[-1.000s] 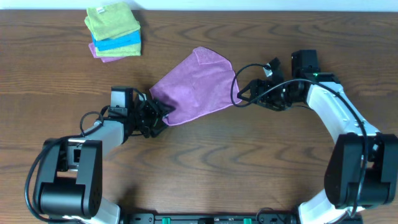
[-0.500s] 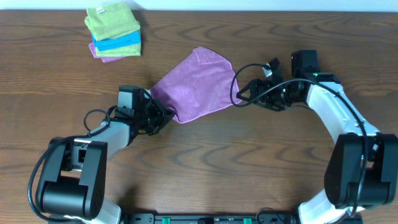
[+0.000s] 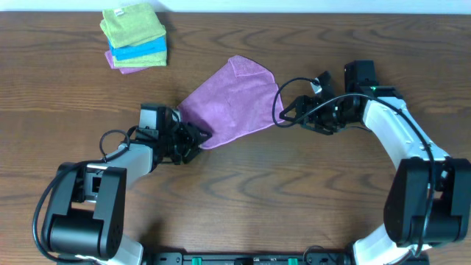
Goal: Fold the cloth
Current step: 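Grasp the labeled corner with the left gripper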
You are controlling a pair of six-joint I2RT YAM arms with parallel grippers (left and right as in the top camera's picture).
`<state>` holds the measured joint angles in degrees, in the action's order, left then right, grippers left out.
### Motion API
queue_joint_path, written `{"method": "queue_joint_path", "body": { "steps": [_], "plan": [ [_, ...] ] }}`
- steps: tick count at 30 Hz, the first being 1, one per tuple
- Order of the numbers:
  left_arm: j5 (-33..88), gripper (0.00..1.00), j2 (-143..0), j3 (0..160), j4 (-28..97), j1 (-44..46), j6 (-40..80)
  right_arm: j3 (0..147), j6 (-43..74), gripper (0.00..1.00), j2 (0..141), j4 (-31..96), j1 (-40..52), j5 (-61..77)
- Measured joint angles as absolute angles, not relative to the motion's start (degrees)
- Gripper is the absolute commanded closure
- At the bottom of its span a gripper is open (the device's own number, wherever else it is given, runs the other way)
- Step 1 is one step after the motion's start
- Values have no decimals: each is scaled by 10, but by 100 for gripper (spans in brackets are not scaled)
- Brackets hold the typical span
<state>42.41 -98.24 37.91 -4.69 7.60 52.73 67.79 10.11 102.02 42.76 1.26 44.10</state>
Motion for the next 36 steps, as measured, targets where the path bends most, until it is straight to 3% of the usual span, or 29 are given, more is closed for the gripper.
{"method": "queue_joint_path", "body": {
  "steps": [12,17,23,32,36],
  "plan": [
    [401,44,-973,390,-4,78,566,678,101,8,1020,435,13,441],
    [368,55,-968,391,-4,80,571,678,101,8,1020,435,13,441],
    [324,60,-965,393,-5,81,569,678,101,8,1020,435,13,441],
    [287,61,-960,394,-8,99,557,678,101,9,1020,435,13,441],
    [261,71,-967,397,-20,119,552,678,101,9,1020,439,13,441]
  ]
}}
